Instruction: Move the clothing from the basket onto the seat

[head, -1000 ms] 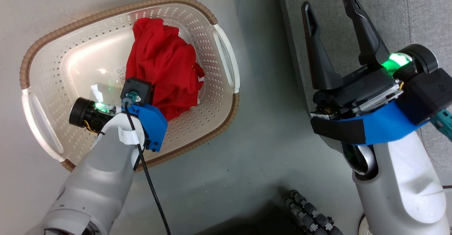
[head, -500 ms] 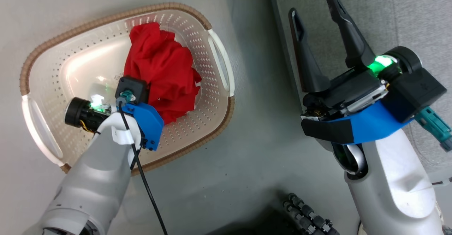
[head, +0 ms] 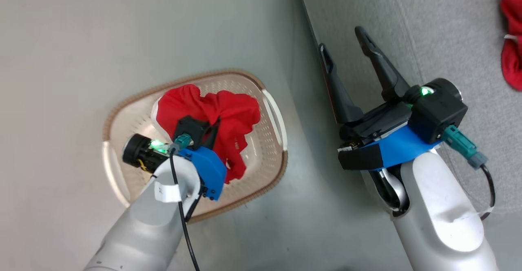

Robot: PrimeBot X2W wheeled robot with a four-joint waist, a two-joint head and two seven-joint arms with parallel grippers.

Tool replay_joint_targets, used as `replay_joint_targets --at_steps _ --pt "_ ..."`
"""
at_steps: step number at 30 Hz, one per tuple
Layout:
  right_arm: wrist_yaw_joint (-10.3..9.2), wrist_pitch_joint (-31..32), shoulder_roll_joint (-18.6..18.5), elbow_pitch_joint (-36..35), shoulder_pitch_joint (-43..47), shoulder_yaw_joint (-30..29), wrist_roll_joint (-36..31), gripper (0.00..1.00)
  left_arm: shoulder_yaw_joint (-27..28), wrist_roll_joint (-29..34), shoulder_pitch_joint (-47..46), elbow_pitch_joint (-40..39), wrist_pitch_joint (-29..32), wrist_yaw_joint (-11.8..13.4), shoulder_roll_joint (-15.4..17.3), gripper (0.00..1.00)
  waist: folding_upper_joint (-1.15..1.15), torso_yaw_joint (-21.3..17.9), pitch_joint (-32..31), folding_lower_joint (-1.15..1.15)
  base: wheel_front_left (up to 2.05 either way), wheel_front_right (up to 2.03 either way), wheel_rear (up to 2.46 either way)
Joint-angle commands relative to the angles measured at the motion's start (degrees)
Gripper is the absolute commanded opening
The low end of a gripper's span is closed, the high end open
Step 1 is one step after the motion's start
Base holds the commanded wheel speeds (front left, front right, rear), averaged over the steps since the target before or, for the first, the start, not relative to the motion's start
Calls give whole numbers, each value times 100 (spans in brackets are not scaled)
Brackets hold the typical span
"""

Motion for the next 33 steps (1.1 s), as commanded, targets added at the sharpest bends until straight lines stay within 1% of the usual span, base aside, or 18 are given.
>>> replay_joint_targets --at_steps 1,4,11,14,15,18,19,20,22,27,33 --pt "1 66 -9 69 179 10 -48 100 44 35 188 -179 -27 -11 -9 0 -1 461 -799 1 0 0 0" --pt "1 152 -9 179 347 12 -38 100 58 43 375 -442 -29 -49 -27 0 -1 606 -1260 1 0 0 0" --pt "1 377 -10 408 901 -244 -186 100 -77 76 628 -1011 -29 -121 -99 0 -1 1013 -2200 1 0 0 0" --pt "1 461 -10 446 1157 -318 -190 100 -187 44 621 -1153 -31 -137 -124 0 -1 1132 -2568 1 0 0 0" --pt "1 461 -10 446 1157 -318 -190 100 -187 44 621 -1153 -31 -137 -124 0 -1 1132 -2568 1 0 0 0" --pt "1 531 -9 469 1423 -367 -157 100 -365 -41 592 -1259 -31 -160 -129 0 -1 1225 -2901 1 0 0 0" --pt "1 580 -9 463 1560 -381 -135 100 -520 -172 527 -1383 -31 -167 -129 0 -1 1273 -3072 1 0 0 0" --pt "1 580 -9 463 1560 -381 -135 100 -520 -172 527 -1383 -31 -167 -129 0 -1 1273 -3072 1 0 0 0" --pt "1 635 -9 478 1739 -376 -90 100 -735 -411 414 -1602 0 -170 -127 0 -1 1333 -3322 1 0 0 0" --pt "1 719 -9 479 1938 -264 -21 100 -1060 -860 202 -1947 158 -159 -123 0 -1 1379 -3613 1 0 0 0" --pt "1 769 -10 458 2019 -141 21 100 -1270 -1059 -58 -2047 231 -149 -124 0 -1 1373 -3757 1 0 0 0"
